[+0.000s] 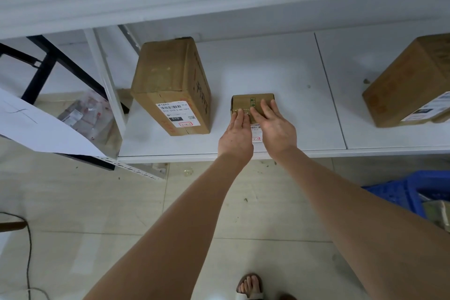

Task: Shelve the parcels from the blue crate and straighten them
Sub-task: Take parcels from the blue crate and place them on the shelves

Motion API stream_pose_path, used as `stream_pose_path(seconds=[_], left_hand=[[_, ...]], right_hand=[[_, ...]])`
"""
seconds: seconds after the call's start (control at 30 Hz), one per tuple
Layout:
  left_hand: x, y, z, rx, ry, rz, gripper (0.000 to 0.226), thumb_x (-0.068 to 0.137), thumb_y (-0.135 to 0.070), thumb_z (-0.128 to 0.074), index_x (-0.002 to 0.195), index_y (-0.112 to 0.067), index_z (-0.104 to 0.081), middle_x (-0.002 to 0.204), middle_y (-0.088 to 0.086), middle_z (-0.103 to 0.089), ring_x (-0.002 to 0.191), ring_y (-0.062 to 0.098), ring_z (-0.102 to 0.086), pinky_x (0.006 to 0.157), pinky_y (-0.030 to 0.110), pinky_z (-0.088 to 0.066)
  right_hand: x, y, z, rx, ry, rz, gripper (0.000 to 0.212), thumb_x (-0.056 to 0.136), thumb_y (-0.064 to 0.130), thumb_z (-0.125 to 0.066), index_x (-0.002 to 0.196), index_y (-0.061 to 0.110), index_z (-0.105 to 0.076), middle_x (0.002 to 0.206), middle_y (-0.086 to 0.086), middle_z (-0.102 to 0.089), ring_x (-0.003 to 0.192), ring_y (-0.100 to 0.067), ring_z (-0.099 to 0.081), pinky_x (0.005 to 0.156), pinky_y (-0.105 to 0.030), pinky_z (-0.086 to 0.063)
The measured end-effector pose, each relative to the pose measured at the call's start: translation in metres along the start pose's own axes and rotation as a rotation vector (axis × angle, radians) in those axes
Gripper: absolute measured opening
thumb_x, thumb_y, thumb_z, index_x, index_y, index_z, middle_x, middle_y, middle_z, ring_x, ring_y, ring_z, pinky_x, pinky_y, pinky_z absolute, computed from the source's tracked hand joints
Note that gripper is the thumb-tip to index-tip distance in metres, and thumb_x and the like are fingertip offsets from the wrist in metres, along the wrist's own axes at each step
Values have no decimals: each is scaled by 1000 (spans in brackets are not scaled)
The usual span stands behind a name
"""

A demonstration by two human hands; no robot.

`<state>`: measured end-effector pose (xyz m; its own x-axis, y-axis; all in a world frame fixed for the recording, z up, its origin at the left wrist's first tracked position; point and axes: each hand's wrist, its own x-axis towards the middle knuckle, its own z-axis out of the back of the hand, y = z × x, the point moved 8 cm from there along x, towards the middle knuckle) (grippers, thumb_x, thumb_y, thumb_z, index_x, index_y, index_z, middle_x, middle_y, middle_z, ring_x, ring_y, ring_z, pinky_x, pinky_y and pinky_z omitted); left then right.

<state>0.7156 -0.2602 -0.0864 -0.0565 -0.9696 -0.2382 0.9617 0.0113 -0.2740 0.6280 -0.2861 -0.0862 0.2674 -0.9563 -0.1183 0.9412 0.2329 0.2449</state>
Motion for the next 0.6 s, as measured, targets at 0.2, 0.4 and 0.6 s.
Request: stream_pose_path(seconds=[0.2,0.4,0.6], left_hand=[[19,11,5,32,4,3,72,95,-5,-42,152,-8,1,160,4,8,148,15,7,119,27,-12],[33,18,12,63,4,7,73,94,-6,-46,152,-6,-1,160,7,5,148,18,4,119,28,-11],[32,17,14,109,46,17,76,94,-10,-48,152,-5,2,160,8,8,148,20,6,120,30,-8]], right_hand=[[20,8,2,8,-4,17,64,100,7,-43,154,29,-17,163,1,-3,150,-19,-1,102,-31,-40],[38,11,-2,17,-7,14,64,100,11,-47,154,29,-17,163,0,-4,150,-20,-1,102,-32,-41],[34,15,1,34,21,23,70,97,12,-52,154,26,-14,163,-3,0,150,-24,3,116,-32,-22]])
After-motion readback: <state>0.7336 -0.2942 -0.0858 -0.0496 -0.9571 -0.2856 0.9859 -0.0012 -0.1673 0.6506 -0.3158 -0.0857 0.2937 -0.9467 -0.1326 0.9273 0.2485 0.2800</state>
